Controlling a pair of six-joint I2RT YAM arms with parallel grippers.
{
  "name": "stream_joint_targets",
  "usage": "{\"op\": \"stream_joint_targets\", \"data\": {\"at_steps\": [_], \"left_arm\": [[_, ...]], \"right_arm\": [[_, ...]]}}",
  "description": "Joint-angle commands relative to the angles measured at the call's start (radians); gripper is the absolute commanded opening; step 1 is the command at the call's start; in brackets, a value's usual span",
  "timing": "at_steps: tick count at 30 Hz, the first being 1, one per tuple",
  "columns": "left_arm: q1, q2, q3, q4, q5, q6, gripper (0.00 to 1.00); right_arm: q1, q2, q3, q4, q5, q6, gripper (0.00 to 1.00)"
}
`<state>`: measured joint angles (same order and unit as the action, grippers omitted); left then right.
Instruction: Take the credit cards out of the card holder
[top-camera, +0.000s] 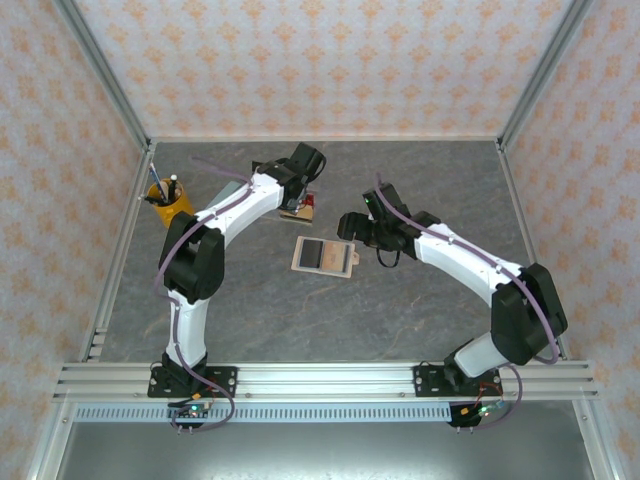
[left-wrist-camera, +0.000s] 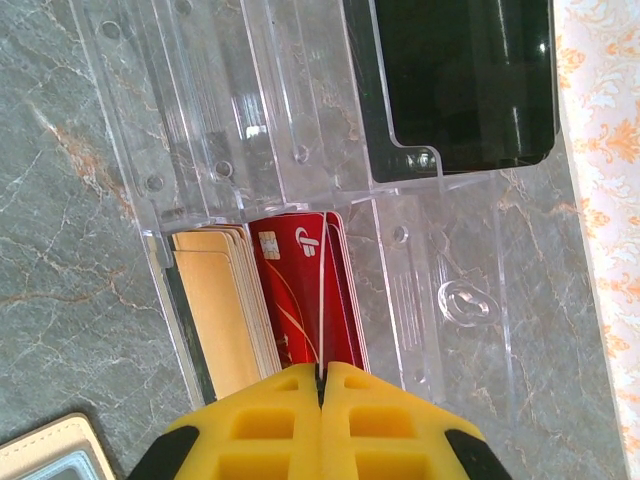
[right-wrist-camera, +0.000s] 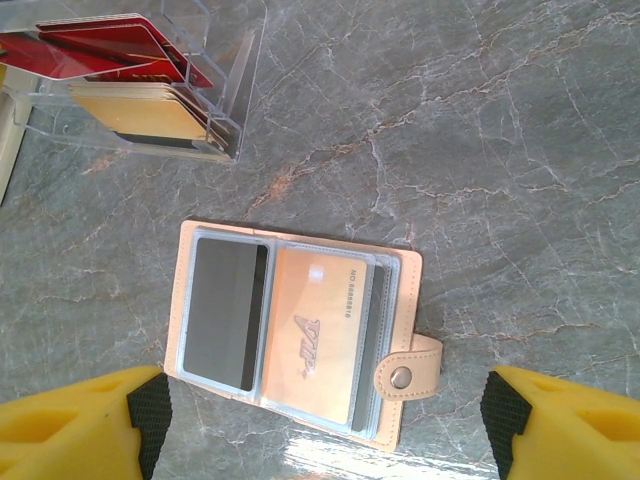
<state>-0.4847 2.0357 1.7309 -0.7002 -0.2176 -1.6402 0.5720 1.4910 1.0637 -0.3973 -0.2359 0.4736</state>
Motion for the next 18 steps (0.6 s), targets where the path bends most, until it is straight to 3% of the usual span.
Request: {"op": "stream_joint_targets", "data": {"at_steps": [1,18], "left_arm": [[-0.010,-0.026,-0.017,0.002,-0.045,-0.042,0.00],[-0.012,-0.025,-0.045,0.037,-0.033,-0.092,0.00]], "right_arm": [[-0.006,0.013,0.008,-0.018,0.000,-0.009,0.83],[-0.006,0.021,0.016,-0.026,-0.005,-0.014,0.83]]}}
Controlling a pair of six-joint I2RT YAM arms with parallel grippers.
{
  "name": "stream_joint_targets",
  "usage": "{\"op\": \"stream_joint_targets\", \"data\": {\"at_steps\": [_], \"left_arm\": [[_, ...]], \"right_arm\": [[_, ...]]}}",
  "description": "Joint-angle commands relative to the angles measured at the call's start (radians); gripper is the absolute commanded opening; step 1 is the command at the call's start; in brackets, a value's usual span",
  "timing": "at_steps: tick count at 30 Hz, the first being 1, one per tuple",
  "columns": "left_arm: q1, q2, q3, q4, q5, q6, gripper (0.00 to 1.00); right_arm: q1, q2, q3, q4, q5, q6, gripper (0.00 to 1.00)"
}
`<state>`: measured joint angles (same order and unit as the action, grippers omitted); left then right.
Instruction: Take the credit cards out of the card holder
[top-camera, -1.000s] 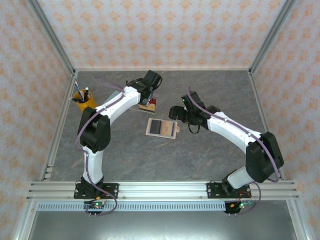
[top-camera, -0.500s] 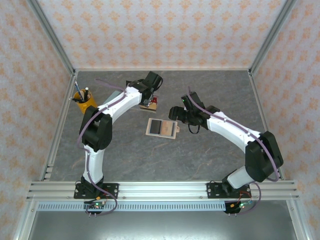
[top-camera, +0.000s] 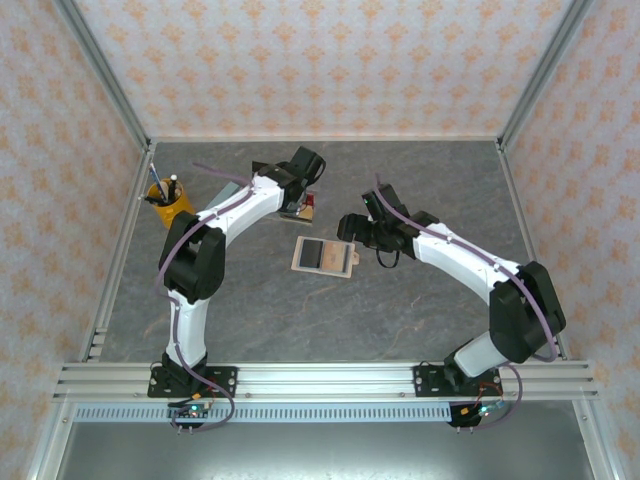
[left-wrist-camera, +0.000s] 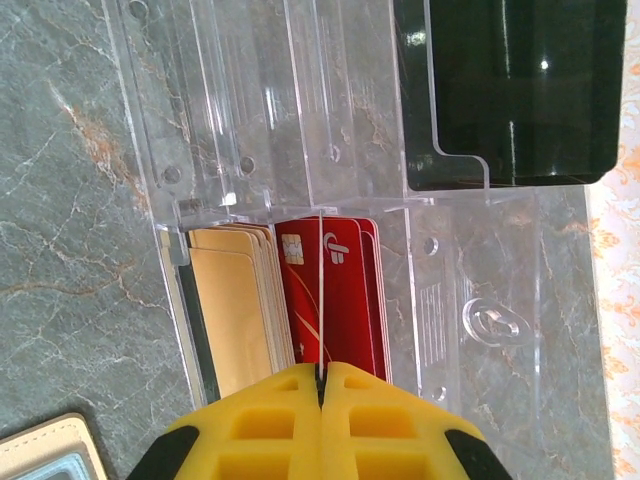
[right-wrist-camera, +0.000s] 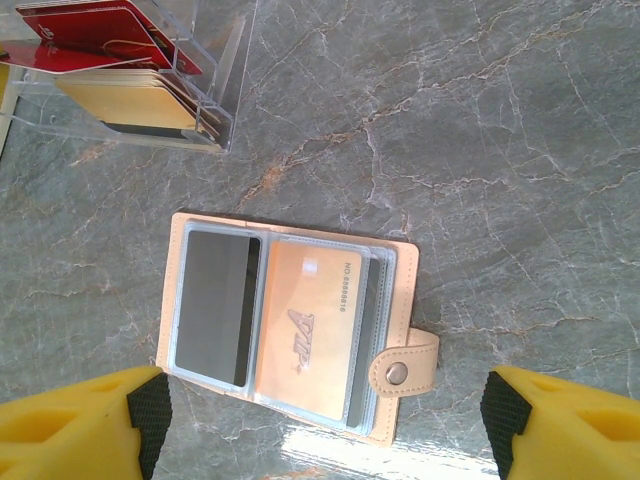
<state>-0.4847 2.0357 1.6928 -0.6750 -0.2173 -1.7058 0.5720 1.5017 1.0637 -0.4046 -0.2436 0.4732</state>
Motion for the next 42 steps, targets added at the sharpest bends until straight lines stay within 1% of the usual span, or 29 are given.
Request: {"op": "stream_joint_targets", "data": {"at_steps": [1,8,17,21,23,29,32,35,38,42], "left_arm": [[-0.012,-0.021,-0.007,0.017,-0.029,-0.026,0.00],[-0.011,0.012,0.027,0.022,-0.007,-0.028,0.04],[-0.008,0.038,0.052,0.038,0.025,-0.018,0.07],[-0.007,0.045,0.060,0.043,0.024,-0.003,0.11],[-0.006,0.055,0.081,0.036,0.028,0.023,0.15],[0.001,0.072,0.109,0.040,0.035,0.057,0.22],[0.006,0.078,0.120,0.043,0.038,0.081,0.22],[0.012,0.078,0.132,0.048,0.046,0.129,0.23],[0.021,0.060,0.140,0.050,0.067,0.209,0.24],[0.029,-0.008,0.106,0.062,0.092,0.383,0.26]], "right_arm": [[-0.006,0.010,0.016,-0.019,0.003,-0.013,0.83],[-0.006,0.004,0.012,-0.022,0.003,-0.012,0.83],[-0.006,0.001,0.012,-0.023,0.003,-0.015,0.83],[-0.006,-0.001,0.012,-0.025,0.004,-0.015,0.83],[-0.005,-0.001,0.010,-0.025,0.004,-0.016,0.83],[-0.006,-0.002,0.012,-0.026,0.004,-0.015,0.83],[-0.006,-0.002,0.012,-0.026,0.004,-0.016,0.83],[-0.005,-0.002,0.012,-0.030,0.007,-0.015,0.83],[-0.006,-0.007,0.013,-0.034,0.008,-0.016,0.83],[-0.006,-0.007,0.020,-0.046,0.004,-0.025,0.82]]}}
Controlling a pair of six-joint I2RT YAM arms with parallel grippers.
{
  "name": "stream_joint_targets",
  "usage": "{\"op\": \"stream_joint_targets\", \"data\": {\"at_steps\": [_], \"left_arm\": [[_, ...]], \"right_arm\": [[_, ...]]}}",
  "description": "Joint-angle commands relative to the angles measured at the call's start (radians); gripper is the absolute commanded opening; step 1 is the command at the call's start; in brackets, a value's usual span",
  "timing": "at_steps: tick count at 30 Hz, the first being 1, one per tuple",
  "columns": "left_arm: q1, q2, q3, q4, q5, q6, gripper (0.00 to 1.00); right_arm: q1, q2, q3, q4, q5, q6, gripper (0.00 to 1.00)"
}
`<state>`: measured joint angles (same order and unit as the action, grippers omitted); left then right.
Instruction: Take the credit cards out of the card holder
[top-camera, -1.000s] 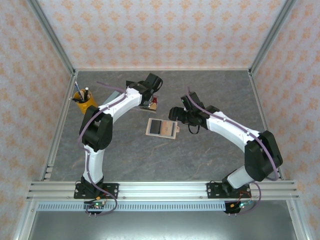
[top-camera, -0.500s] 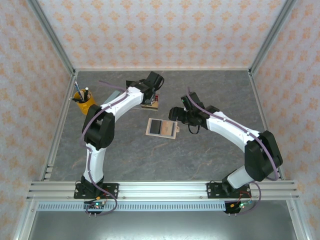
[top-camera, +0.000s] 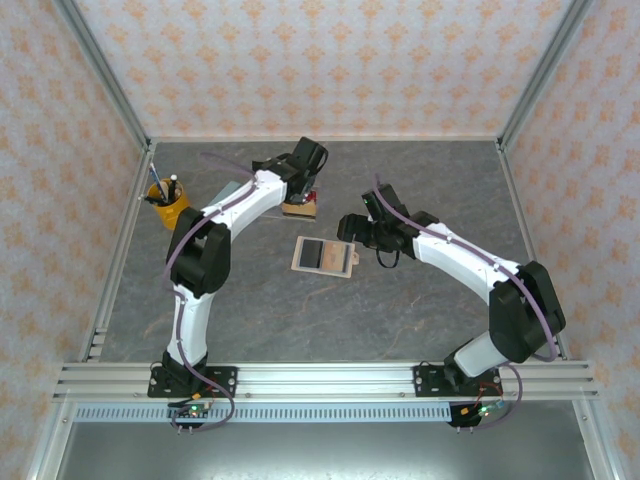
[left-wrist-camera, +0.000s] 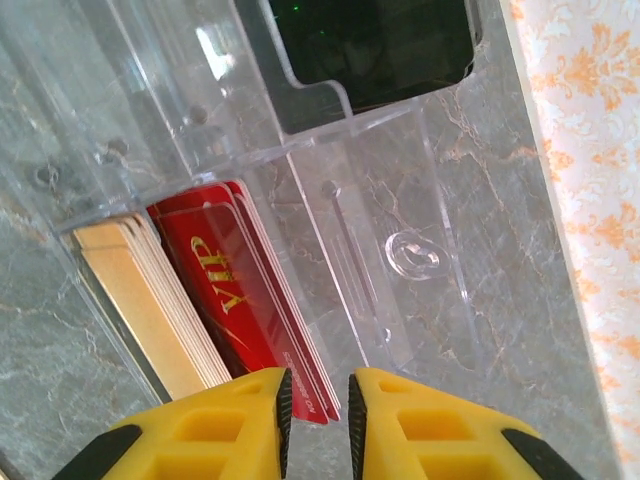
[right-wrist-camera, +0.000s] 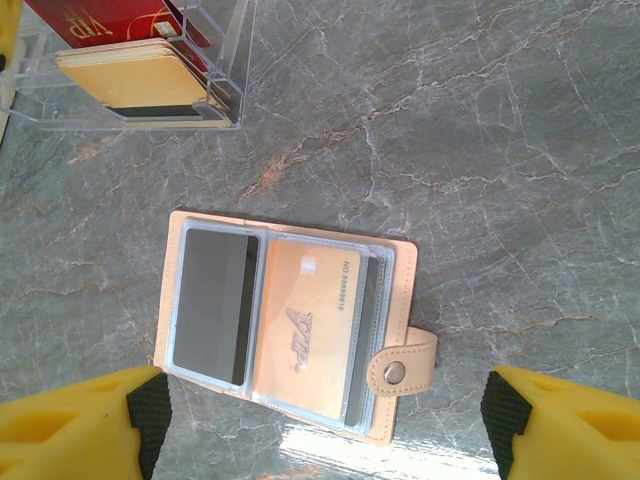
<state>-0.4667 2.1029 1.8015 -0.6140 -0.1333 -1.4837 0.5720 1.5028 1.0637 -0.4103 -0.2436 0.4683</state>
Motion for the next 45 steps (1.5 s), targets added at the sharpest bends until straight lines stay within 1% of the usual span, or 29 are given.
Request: {"op": "stream_joint_targets", "data": {"at_steps": [1,4,5,6,9,11,13,15,17,19,23,24,29,34,36,39,42,45], "left_arm": [[0.015,-0.099,-0.019,-0.006,0.015,0.212,0.27],[0.026,-0.185,-0.116,-0.001,0.045,0.338,0.30],[0.035,-0.235,-0.165,0.012,0.070,0.371,0.31],[0.042,-0.267,-0.214,0.035,0.096,0.395,0.33],[0.058,-0.362,-0.355,0.059,0.141,0.476,0.45],[0.065,-0.422,-0.450,0.058,0.148,0.531,0.55],[0.073,-0.474,-0.534,0.070,0.167,0.572,0.62],[0.087,-0.521,-0.618,0.097,0.198,0.598,0.68],[0.100,-0.565,-0.697,0.123,0.222,0.618,0.76],[0.107,-0.597,-0.754,0.149,0.241,0.639,0.83],[0.111,-0.628,-0.814,0.167,0.272,0.690,0.99],[0.110,-0.629,-0.819,0.171,0.285,0.706,1.00],[0.109,-0.617,-0.836,0.182,0.327,0.770,1.00],[0.110,-0.576,-0.835,0.229,0.436,0.825,0.99],[0.109,-0.551,-0.829,0.243,0.477,0.840,0.97],[0.109,-0.512,-0.815,0.255,0.522,0.855,0.86],[0.108,-0.476,-0.806,0.269,0.555,0.857,0.72],[0.105,-0.450,-0.799,0.290,0.583,0.855,0.64]], "right_arm": [[-0.006,-0.009,0.023,-0.044,0.001,-0.024,0.81],[-0.002,-0.003,0.027,-0.046,-0.016,-0.024,0.78],[0.003,0.002,0.031,-0.044,-0.020,-0.024,0.77],[0.008,0.011,0.034,-0.042,-0.023,-0.022,0.76],[0.028,0.055,0.059,-0.036,-0.049,-0.008,0.71],[0.043,0.091,0.073,-0.015,-0.083,0.016,0.65],[0.059,0.132,0.087,0.008,-0.113,0.044,0.59],[0.074,0.175,0.102,0.031,-0.136,0.075,0.54],[0.089,0.218,0.121,0.053,-0.152,0.102,0.49],[0.100,0.252,0.137,0.067,-0.153,0.130,0.47],[0.106,0.313,0.154,0.094,-0.154,0.200,0.38],[0.106,0.326,0.158,0.097,-0.151,0.212,0.36],[0.106,0.373,0.181,0.094,-0.130,0.243,0.31],[0.106,0.411,0.205,0.090,-0.126,0.252,0.27],[0.106,0.427,0.217,0.089,-0.128,0.256,0.26],[0.106,0.446,0.228,0.082,-0.121,0.260,0.24],[0.106,0.454,0.231,0.083,-0.123,0.264,0.24],[0.106,0.463,0.231,0.082,-0.122,0.264,0.24]]}}
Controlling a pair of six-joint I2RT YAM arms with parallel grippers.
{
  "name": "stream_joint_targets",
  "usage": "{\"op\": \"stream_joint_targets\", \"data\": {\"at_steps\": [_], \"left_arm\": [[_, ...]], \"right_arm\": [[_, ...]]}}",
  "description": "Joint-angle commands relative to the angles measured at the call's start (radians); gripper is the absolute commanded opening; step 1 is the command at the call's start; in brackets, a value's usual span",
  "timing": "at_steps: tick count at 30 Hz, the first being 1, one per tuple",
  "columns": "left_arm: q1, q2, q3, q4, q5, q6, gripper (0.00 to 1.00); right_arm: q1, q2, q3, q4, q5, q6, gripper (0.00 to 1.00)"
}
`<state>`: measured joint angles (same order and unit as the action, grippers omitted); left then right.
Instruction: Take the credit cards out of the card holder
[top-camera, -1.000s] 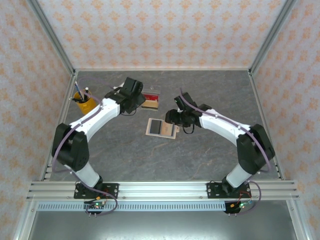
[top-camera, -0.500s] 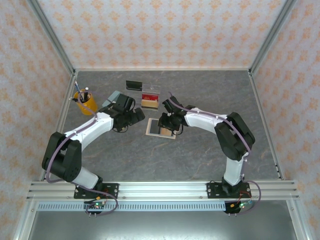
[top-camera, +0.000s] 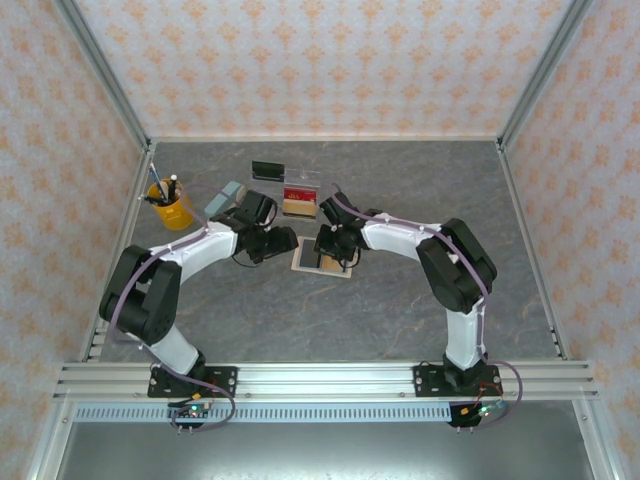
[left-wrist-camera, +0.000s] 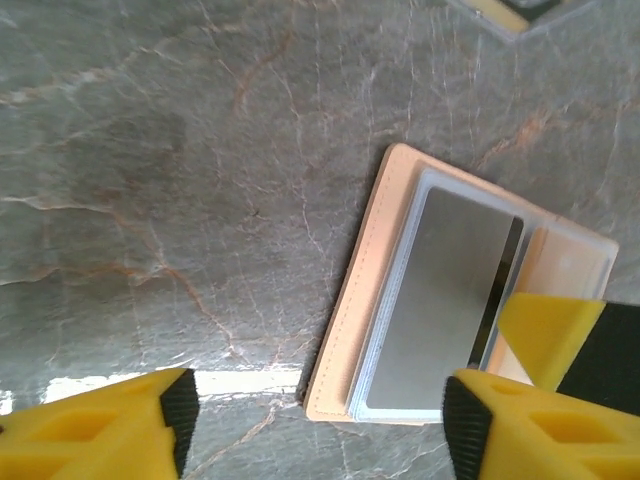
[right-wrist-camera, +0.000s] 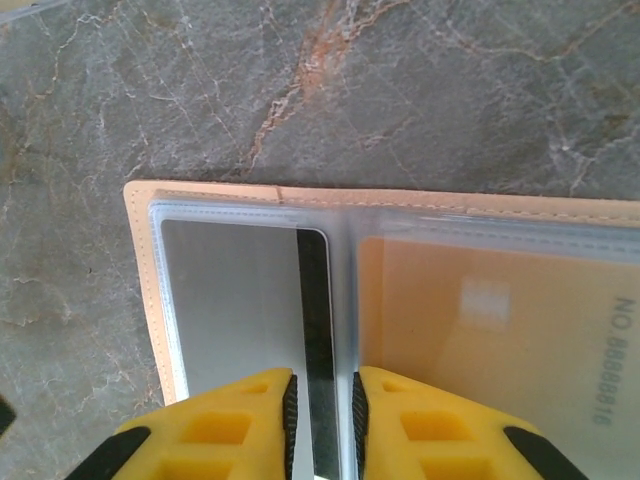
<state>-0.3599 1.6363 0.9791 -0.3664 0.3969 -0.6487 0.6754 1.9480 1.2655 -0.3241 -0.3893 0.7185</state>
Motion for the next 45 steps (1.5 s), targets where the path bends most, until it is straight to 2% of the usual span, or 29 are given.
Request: {"op": "stream_joint_targets", "data": {"at_steps": [1,14,25,36,45], "left_arm": [[-0.003,0.026,0.029,0.044,0.061,0.020,0.62],[-0.031,0.159,0.122,0.038,0.097,0.021,0.39],[-0.034,0.227,0.141,0.005,0.079,0.017,0.26],[-0.034,0.245,0.135,-0.008,0.071,0.014,0.20],[-0.033,0.232,0.153,-0.043,0.048,0.027,0.28]], "right_arm": [[0.003,0.021,0.031,-0.007,0.024,0.012,0.24],[0.001,0.051,0.046,-0.013,-0.010,-0.008,0.18],[-0.004,0.060,0.045,-0.009,-0.032,-0.016,0.16],[-0.007,0.048,0.040,0.000,-0.047,-0.022,0.07],[-0.020,-0.030,0.003,-0.039,-0.016,-0.049,0.04]]}}
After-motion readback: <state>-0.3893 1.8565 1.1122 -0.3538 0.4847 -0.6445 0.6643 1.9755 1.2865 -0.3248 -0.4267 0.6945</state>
